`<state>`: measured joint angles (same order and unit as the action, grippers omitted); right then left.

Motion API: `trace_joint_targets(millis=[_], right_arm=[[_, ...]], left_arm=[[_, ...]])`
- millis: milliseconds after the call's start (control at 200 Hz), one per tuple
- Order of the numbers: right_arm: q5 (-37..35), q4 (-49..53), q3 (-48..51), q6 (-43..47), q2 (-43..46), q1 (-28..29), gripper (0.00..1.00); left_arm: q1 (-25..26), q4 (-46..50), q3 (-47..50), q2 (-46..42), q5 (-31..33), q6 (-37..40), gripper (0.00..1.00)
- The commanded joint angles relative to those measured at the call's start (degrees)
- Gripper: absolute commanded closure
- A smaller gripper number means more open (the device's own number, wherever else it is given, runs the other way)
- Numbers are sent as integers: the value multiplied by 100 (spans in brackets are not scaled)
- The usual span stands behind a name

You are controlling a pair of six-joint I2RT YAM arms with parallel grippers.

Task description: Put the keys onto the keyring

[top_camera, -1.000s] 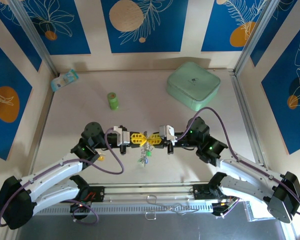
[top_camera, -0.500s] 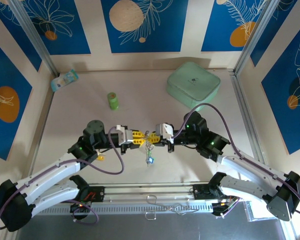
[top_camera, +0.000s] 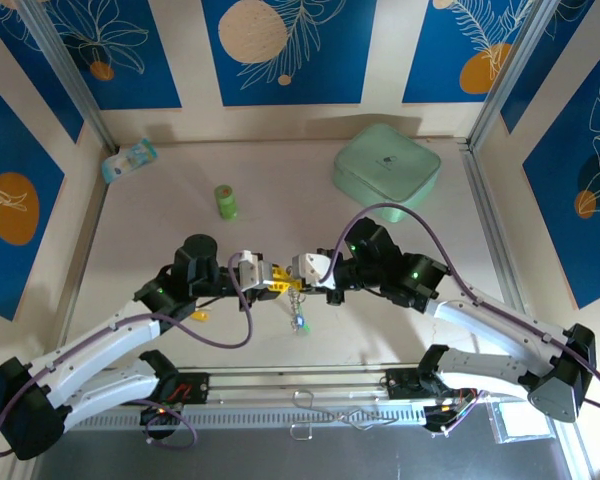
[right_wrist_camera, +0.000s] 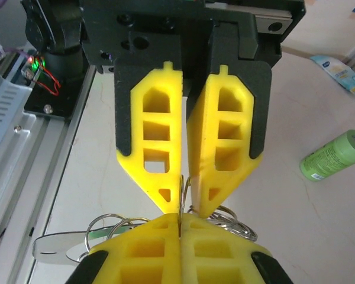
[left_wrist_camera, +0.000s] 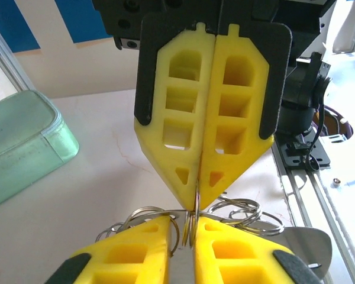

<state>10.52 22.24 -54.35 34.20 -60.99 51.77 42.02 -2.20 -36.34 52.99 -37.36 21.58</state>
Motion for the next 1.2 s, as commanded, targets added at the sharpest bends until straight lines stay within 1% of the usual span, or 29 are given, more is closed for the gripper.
trace_joint_targets(millis=[0,130,295,415,525,620,740,760,780,805,830,900,990,1195], right_arm=[[-113,261,-288,238,-77,138,100],[-239,557,-518,307,-247,206,100],[-314,781,-681,361,-408,203,100],[-301,844,-718,364,-466,206,100],[-326,878,-717,351,-522,195,100],[-350,897,-687,322,-521,185,100],[-152,697,-533,145,-416,65,100],[0,580,-451,56,-343,-7,94],[220,461,-344,-41,-261,-107,84],[530,271,-187,-117,-153,-248,74],[800,80,-15,-176,-41,-359,70],[1181,-439,402,-315,237,-512,67],[1235,-822,768,-384,431,-582,67],[1314,-897,925,-295,455,-541,67]], left_arm=[[65,83,-290,26,-103,185,86],[106,250,-420,98,-216,270,86],[192,432,-532,95,-210,447,85],[234,554,-582,92,-240,520,91],[269,640,-620,94,-220,574,94],[285,659,-614,64,-175,601,100],[297,629,-594,62,-159,585,100],[297,613,-586,67,-157,576,100],[302,595,-577,65,-157,575,100],[314,561,-561,68,-155,575,100],[323,528,-544,69,-129,576,100],[363,466,-500,63,-36,626,100],[434,421,-439,46,129,786,100],[568,210,-310,11,525,1102,100]])
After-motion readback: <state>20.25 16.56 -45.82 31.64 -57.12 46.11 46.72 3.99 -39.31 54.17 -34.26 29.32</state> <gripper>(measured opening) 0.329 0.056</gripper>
